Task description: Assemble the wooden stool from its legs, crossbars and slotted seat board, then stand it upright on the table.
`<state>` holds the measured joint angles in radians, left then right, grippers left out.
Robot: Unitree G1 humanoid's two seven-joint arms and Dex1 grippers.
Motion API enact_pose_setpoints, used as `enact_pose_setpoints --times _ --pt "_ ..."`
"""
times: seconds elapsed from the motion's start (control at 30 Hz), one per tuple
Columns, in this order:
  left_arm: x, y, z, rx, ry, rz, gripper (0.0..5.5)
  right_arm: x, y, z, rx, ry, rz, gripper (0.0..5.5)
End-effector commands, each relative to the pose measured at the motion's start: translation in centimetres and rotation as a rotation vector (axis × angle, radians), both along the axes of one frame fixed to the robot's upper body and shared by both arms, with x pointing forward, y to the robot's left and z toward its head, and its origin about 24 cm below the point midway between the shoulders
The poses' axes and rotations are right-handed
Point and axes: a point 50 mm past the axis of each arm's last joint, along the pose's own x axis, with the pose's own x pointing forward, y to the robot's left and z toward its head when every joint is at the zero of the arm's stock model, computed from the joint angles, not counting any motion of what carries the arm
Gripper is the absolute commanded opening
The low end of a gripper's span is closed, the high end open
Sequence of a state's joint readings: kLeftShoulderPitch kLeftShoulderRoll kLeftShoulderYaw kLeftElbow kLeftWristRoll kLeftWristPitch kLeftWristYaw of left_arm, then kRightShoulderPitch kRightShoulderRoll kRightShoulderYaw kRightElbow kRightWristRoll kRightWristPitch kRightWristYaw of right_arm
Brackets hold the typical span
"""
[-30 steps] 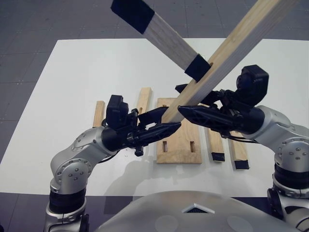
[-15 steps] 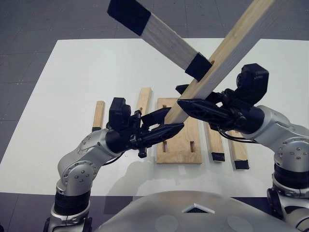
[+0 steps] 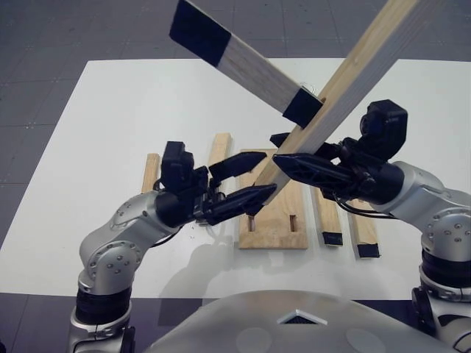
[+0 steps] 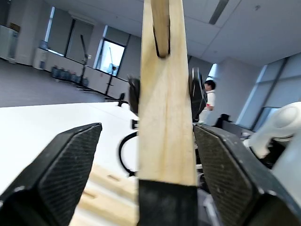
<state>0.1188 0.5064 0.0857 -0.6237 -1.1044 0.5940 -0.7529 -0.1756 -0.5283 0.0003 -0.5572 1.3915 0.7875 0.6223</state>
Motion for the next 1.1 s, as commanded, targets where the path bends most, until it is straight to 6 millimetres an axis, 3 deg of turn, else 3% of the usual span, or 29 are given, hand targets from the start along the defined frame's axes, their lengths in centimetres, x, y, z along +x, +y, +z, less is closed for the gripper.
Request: enact_pose_setpoints --times 0.03,0.13,0.23,0.33,0.4,0.5,0.73,1.1 --pt "0.5 1.7 -0.1 0.128 -0.053 0.086 4.21 1.3 -1.6 -0.1 -0.057 -0.046 -0.048 2.03" --pt "0.3 3.1 -0.9 0.235 -0.082 0.152 4.61 3.1 -2.7 -0.7 -0.127 -0.067 -0.085 2.03" --pt "-0.3 3.2 -1.5 0.289 -0.09 0.162 5.04 4.8 -3.2 -0.9 -0.178 -0.092 -0.111 2.03" --pt "-1.4 2.4 -2.2 0.326 -0.097 0.159 5.41 7.4 -3.4 -1.0 -0.229 -0.161 -0.152 2.03" --pt "-1.6 1.6 -2.4 0.325 -0.102 0.16 5.41 9.1 -3.5 -1.2 -0.237 -0.24 -0.241 2.03" --pt "-2.2 0.2 -2.5 0.321 -0.113 0.146 5.41 10.9 -3.6 -2.5 -0.279 -0.274 -0.234 2.03" --pt "-2.8 -1.0 -3.2 0.325 -0.099 0.092 5.41 11.6 -4.4 -5.7 -0.292 -0.253 -0.042 2.03" --pt "-3.2 -1.2 -3.2 0.325 -0.103 0.048 5.41 13.4 -4.9 -7.7 -0.481 -0.298 0.022 2.03"
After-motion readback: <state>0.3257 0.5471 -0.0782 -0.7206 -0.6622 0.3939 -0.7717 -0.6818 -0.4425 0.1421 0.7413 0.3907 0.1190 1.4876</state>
